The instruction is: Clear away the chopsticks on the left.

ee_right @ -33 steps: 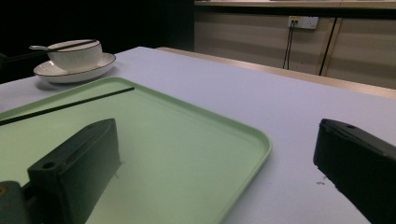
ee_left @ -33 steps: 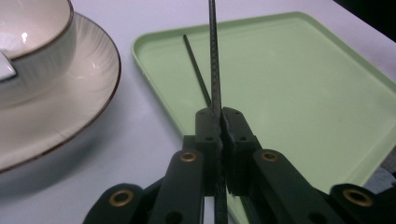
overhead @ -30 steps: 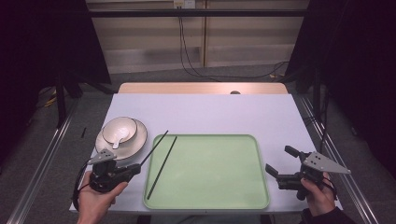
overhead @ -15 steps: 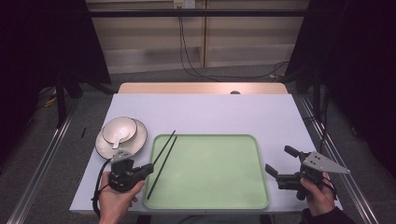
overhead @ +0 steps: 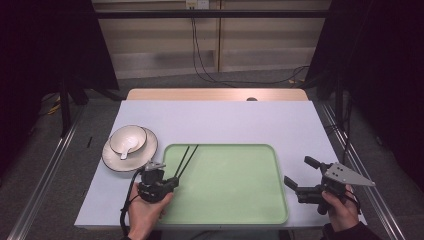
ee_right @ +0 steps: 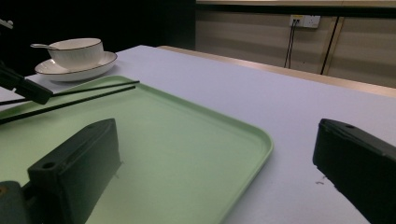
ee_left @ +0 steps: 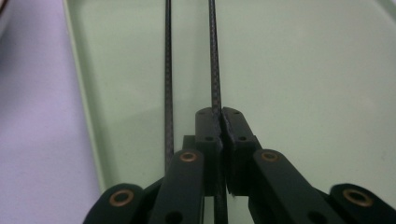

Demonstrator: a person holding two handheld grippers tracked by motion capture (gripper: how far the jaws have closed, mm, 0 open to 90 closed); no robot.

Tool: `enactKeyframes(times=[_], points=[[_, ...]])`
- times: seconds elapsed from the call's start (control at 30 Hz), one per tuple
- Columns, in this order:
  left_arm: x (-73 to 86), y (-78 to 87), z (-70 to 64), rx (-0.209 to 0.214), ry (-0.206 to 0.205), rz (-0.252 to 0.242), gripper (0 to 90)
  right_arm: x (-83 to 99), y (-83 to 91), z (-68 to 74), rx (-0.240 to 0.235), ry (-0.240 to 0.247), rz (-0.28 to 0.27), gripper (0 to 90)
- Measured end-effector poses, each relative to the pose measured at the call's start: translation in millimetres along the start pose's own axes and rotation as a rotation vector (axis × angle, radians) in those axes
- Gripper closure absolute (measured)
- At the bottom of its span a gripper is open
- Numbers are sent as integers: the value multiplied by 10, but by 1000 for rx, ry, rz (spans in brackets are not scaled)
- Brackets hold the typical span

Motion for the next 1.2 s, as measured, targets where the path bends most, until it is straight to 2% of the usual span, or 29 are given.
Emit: enactKeyframes(times=[0.07,0.13,0.3,0.37,0.53,0.57,0.63,0.97,1.0,1.07,1.17,1.2], points=[[4,-14,-14,-1,-10,8,861,0,-5,2,0,-1,1,2],[-18,-29,-30,-7,2,2,861,2,-4,2,-2,1,2,2],[-7,-120,-87,-31,4,27,862,6,-3,0,-3,4,6,3],[-8,-136,-113,-40,-8,26,861,5,-3,4,-4,6,5,2],[-7,-168,-91,-57,-3,31,861,7,-3,2,-5,4,6,2],[11,-178,-84,-62,-19,41,861,6,-4,4,-6,5,6,3],[20,-193,-98,-66,-15,43,861,6,-4,7,-6,6,5,2],[32,-182,-65,-69,-21,52,860,9,-3,9,-7,7,7,3],[32,-178,-64,-71,-12,49,860,9,-3,8,-6,7,7,3],[51,-169,-47,-65,-31,49,858,9,-3,11,-6,4,6,3],[45,-173,-46,-58,-27,56,855,12,-9,8,-4,5,8,3],[47,-173,-43,-54,-40,61,855,13,-8,5,-3,8,9,3]])
Point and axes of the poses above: each handheld gripper's, and its own axes: y roughly backward along the jaws, x roughly out of its underside, z roughly to its left, the point moved 10 cm from there along -y, roughly forward along the jaws, and after that the axes turned 13 degrees about -x, right-handed, at the moved point
